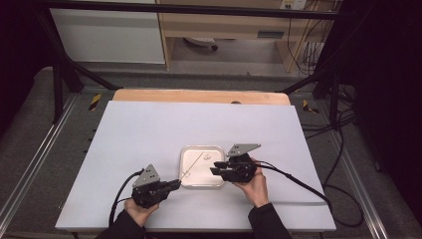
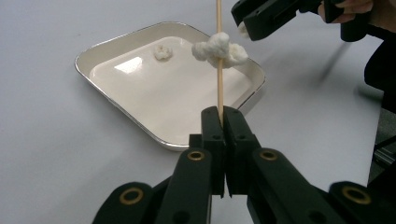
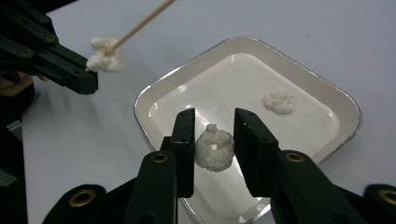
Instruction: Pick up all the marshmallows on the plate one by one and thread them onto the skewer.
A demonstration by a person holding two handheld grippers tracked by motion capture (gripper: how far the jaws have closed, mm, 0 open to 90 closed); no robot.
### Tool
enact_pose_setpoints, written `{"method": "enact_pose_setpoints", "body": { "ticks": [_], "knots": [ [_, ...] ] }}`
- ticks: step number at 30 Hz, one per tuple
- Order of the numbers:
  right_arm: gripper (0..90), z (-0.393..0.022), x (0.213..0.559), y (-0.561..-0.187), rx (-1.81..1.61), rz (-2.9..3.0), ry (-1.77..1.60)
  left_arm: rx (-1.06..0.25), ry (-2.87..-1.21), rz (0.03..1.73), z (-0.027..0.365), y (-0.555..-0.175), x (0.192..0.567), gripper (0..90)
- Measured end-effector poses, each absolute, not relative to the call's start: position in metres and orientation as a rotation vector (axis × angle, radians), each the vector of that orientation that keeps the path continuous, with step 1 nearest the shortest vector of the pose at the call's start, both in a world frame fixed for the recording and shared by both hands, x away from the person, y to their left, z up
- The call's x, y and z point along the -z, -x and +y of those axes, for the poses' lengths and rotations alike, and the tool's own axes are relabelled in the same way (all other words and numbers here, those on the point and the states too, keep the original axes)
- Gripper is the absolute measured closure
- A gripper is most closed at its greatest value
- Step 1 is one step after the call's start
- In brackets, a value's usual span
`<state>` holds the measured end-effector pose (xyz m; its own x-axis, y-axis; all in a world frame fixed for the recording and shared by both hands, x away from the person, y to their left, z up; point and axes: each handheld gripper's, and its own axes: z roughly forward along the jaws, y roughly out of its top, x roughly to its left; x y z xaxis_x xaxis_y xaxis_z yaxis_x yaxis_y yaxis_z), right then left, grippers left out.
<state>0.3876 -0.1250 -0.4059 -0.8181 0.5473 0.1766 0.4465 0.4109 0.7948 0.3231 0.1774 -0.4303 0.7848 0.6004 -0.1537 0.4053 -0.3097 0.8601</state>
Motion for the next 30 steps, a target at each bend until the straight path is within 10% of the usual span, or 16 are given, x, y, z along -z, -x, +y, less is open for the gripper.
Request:
{"method": "enact_pose_setpoints", "body": {
  "ticks": [30],
  "knots": [
    [71.0, -0.145, 0.367, -0.411, -1.942, 2.318, -1.093, -0.236, -1.930, 0.718, 0.176, -0.320, 0.429, 88.2]
  ]
}}
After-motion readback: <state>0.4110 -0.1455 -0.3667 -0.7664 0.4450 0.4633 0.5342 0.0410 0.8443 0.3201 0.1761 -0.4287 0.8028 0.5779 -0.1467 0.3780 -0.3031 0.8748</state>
